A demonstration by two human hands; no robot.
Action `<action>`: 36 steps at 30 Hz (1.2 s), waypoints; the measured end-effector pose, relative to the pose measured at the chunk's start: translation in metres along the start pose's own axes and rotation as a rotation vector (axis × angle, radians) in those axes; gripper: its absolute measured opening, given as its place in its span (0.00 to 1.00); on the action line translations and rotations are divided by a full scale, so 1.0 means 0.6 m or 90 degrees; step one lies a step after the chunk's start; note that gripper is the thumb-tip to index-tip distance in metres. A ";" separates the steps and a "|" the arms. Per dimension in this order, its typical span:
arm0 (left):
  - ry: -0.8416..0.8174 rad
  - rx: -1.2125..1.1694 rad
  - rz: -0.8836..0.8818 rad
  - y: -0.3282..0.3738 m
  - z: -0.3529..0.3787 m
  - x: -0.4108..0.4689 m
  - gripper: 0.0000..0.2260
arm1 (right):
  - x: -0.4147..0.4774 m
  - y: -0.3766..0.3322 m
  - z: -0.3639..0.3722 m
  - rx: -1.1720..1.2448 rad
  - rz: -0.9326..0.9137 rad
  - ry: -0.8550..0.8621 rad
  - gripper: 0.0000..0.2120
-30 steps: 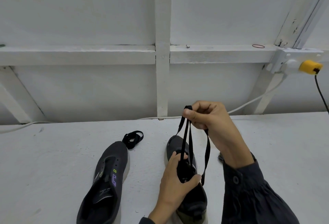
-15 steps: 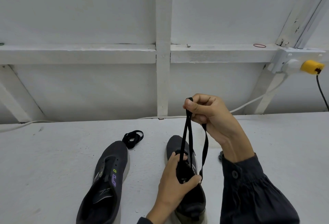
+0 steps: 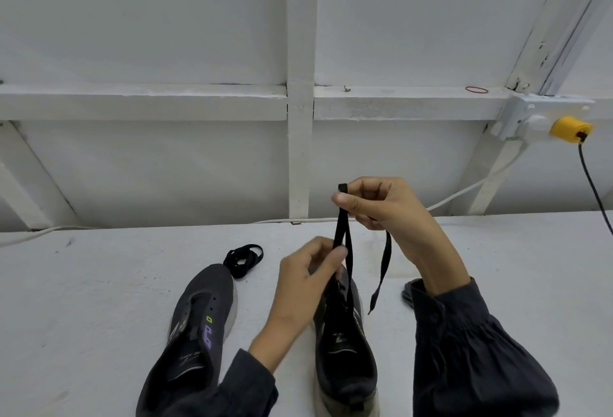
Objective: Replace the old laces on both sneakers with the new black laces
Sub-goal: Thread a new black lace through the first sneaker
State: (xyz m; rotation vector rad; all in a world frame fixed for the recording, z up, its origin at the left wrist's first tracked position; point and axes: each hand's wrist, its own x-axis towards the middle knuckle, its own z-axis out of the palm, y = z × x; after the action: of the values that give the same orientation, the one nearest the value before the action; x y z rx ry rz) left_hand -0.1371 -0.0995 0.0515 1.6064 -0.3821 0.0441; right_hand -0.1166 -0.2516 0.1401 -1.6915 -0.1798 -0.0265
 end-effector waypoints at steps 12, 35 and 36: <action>-0.059 0.009 -0.081 0.055 -0.048 0.102 0.09 | 0.037 0.019 -0.048 -0.767 -0.148 0.108 0.12; -0.117 0.085 -0.066 0.079 -0.036 0.127 0.10 | 0.035 0.027 -0.022 -0.143 -0.079 -0.015 0.09; -0.120 0.092 -0.062 0.078 -0.037 0.126 0.08 | 0.038 0.031 -0.024 -0.138 -0.077 -0.004 0.08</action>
State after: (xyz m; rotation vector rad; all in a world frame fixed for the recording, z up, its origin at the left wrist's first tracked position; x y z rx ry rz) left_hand -0.0739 -0.0953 0.1178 1.7760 -0.4532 -0.1581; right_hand -0.0905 -0.2655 0.1265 -1.8948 -0.2919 -0.1355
